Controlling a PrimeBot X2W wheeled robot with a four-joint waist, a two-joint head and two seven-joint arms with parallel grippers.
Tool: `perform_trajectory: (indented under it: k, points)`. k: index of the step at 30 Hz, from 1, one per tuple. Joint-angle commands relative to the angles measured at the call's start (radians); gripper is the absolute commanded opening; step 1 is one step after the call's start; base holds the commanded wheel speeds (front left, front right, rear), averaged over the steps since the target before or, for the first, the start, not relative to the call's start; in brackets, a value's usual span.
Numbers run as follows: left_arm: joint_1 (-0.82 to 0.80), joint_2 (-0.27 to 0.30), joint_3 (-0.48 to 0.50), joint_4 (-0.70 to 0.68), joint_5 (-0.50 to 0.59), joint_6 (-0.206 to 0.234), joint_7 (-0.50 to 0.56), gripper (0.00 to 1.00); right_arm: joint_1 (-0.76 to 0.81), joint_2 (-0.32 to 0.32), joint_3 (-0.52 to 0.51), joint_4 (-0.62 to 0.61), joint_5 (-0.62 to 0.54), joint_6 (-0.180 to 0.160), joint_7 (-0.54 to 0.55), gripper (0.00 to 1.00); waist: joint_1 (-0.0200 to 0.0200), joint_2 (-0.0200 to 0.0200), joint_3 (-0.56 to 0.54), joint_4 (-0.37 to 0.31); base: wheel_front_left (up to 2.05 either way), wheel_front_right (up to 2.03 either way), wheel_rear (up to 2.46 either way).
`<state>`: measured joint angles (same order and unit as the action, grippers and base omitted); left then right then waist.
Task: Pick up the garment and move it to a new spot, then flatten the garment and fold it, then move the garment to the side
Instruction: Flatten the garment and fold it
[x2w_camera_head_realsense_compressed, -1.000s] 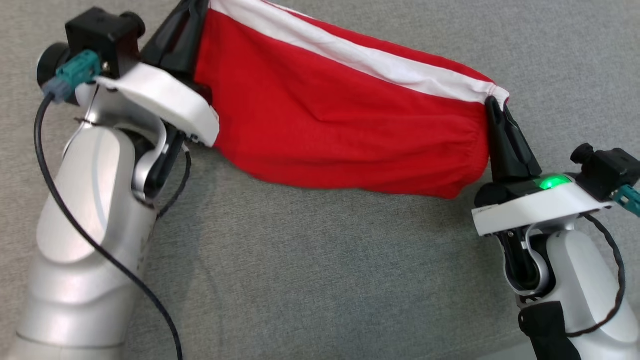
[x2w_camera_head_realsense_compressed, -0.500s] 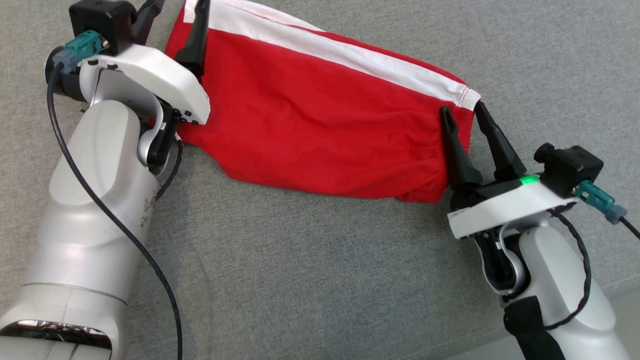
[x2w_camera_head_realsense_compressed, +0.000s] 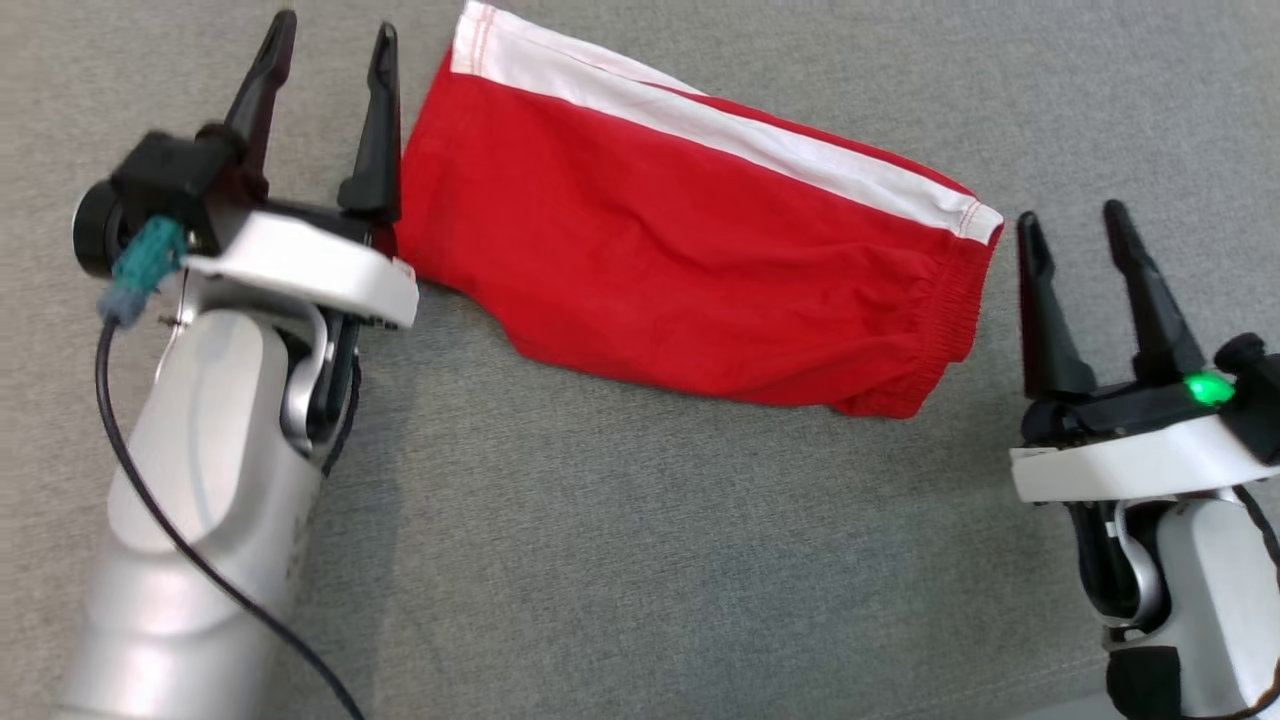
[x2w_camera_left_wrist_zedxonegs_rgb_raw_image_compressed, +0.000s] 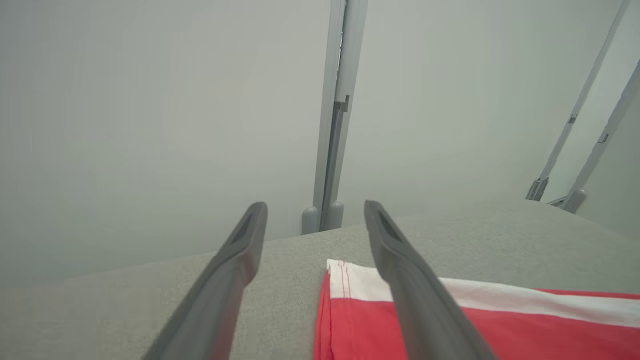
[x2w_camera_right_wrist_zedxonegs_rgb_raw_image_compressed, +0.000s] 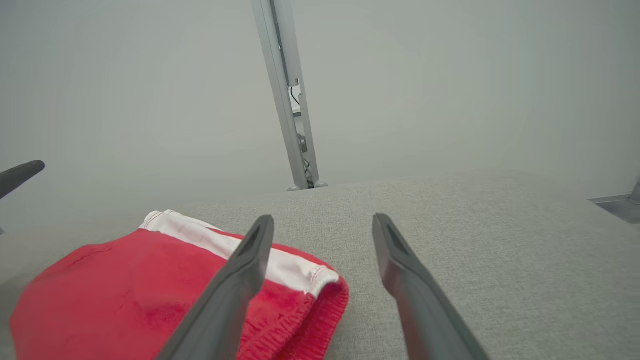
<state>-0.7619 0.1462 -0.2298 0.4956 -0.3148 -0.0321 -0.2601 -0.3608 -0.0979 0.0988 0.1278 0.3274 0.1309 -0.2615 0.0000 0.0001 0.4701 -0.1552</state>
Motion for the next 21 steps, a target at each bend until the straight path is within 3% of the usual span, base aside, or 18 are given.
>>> perform_trajectory:
  k: [1,11,21]
  points:
    - [0.045,0.008,0.009,-0.056,0.016,0.016,-0.003,1.0,0.014,-0.01,-0.023,-0.017,-0.026,0.0,-0.005,1.0,0.0,-0.0001,-0.018,0.019,0.0,0.0,0.0]
    - [0.342,0.04,0.034,-0.311,0.05,0.086,0.002,1.0,0.103,0.006,-0.121,-0.048,-0.137,0.0,0.001,1.0,0.0,-0.0001,-0.107,0.041,0.0,0.0,0.0]
    - [0.45,0.056,0.013,-0.385,0.033,0.096,0.073,1.0,0.145,0.023,-0.156,-0.045,-0.131,0.0,0.011,1.0,0.0,-0.0001,-0.139,0.047,0.0,0.0,0.0]
